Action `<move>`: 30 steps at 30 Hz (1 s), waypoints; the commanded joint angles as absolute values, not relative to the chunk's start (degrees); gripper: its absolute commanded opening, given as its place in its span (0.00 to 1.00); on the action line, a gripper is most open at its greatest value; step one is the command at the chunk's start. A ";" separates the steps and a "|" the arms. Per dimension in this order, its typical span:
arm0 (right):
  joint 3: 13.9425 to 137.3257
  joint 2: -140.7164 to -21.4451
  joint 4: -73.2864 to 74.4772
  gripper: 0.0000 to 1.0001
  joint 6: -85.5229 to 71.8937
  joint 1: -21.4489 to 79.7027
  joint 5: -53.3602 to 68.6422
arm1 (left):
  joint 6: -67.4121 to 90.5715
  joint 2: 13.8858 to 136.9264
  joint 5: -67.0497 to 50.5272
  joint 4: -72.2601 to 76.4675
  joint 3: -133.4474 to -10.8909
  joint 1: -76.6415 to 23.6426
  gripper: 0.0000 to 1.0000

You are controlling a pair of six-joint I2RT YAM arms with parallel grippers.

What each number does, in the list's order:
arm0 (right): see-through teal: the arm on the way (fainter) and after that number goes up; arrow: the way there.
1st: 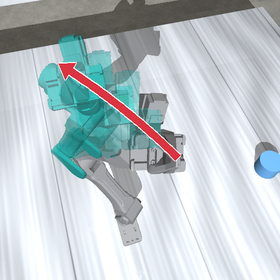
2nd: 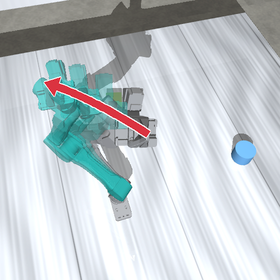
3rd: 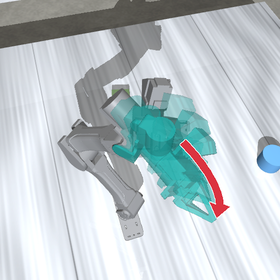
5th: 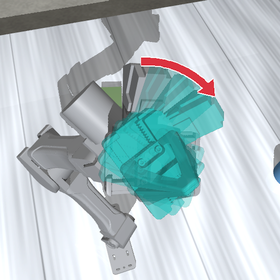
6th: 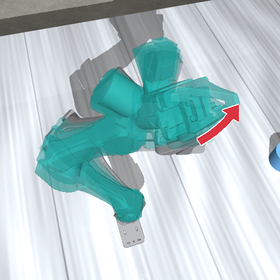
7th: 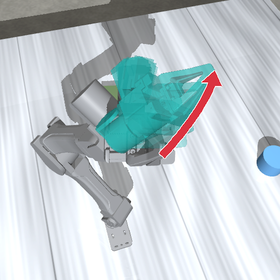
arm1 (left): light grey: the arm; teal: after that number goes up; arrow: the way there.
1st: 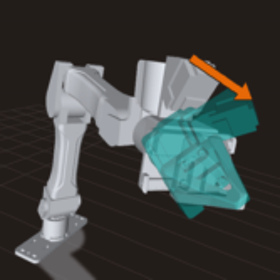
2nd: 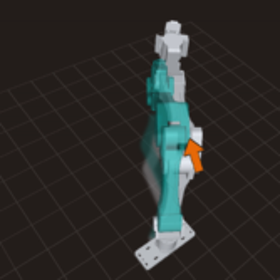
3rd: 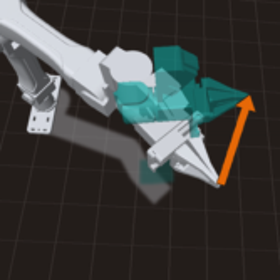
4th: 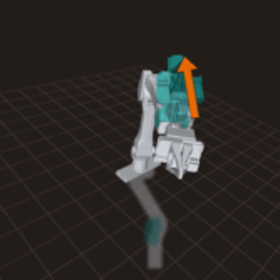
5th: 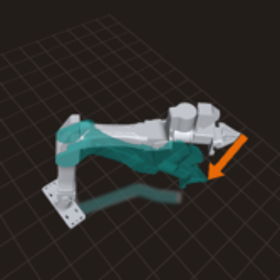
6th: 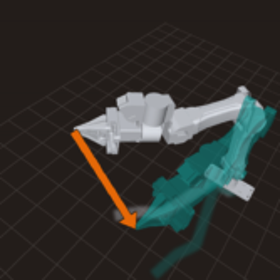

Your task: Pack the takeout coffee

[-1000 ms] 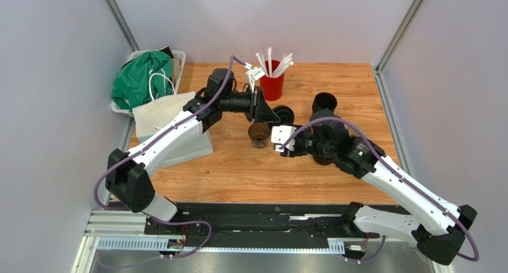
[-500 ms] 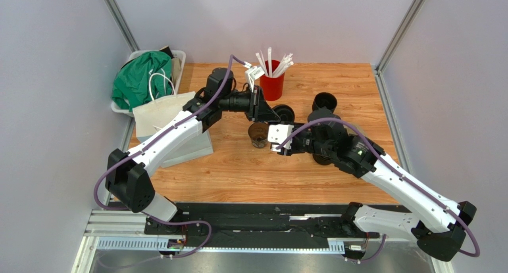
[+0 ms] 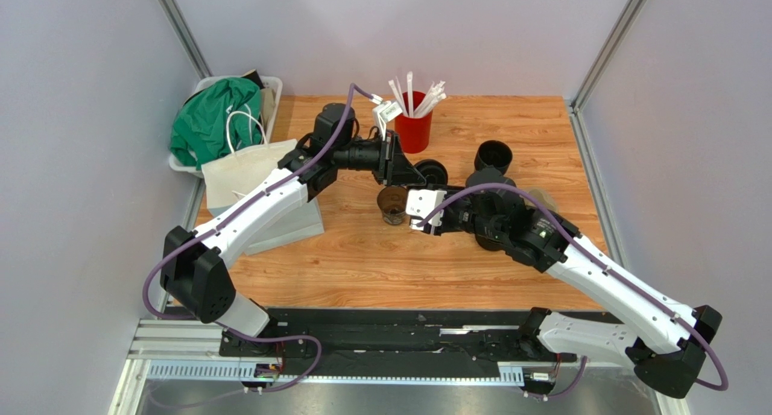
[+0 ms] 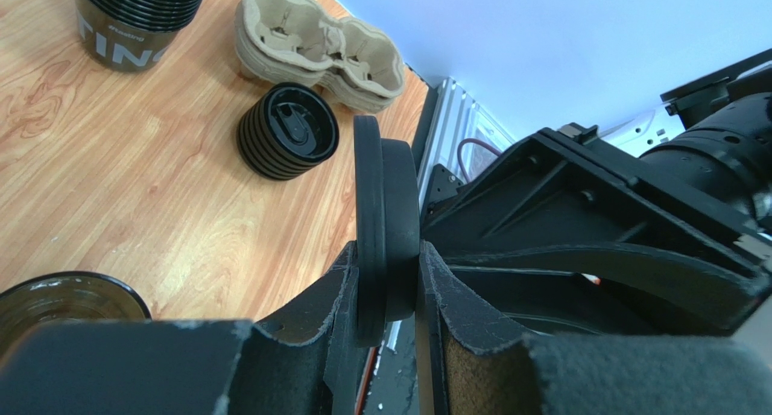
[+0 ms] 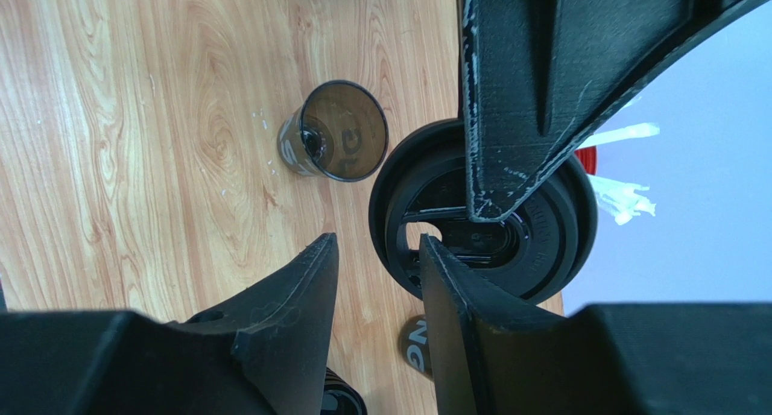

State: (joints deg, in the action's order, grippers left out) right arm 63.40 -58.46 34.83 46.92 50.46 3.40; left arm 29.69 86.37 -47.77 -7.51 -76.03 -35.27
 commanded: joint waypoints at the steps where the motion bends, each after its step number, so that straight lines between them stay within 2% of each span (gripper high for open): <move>1: 62.49 -58.36 29.80 0.42 47.99 50.62 1.05 | 29.62 86.31 -49.30 -6.50 -76.73 -35.51 0.08; 12: 61.44 -60.20 26.54 0.31 48.51 50.63 0.09 | 30.32 86.13 -50.27 -5.71 -76.46 -35.42 0.08; 22: 60.73 -60.47 25.22 0.09 48.60 50.62 -1.93 | 30.41 85.69 -50.63 -5.63 -76.46 -35.51 0.09; 23: 60.82 -60.47 25.40 0.07 48.52 50.54 -1.93 | 30.32 85.69 -50.63 -5.63 -76.46 -35.51 0.11; 24: 60.99 -60.56 25.49 0.02 48.43 50.62 -1.93 | 30.15 85.52 -50.63 -5.63 -76.55 -35.51 0.19; 26: 61.96 -60.56 26.80 0.00 47.99 50.54 -1.41 | 29.88 85.43 -50.54 -5.71 -76.55 -35.42 0.28; 27: 62.31 -60.47 27.24 0.00 47.81 50.54 -1.23 | 29.53 85.08 -50.36 -5.80 -76.55 -35.25 0.40; 30: 64.15 -60.38 29.87 0.00 46.76 50.62 1.04 | 28.40 84.47 -49.05 -6.59 -76.73 -34.37 0.57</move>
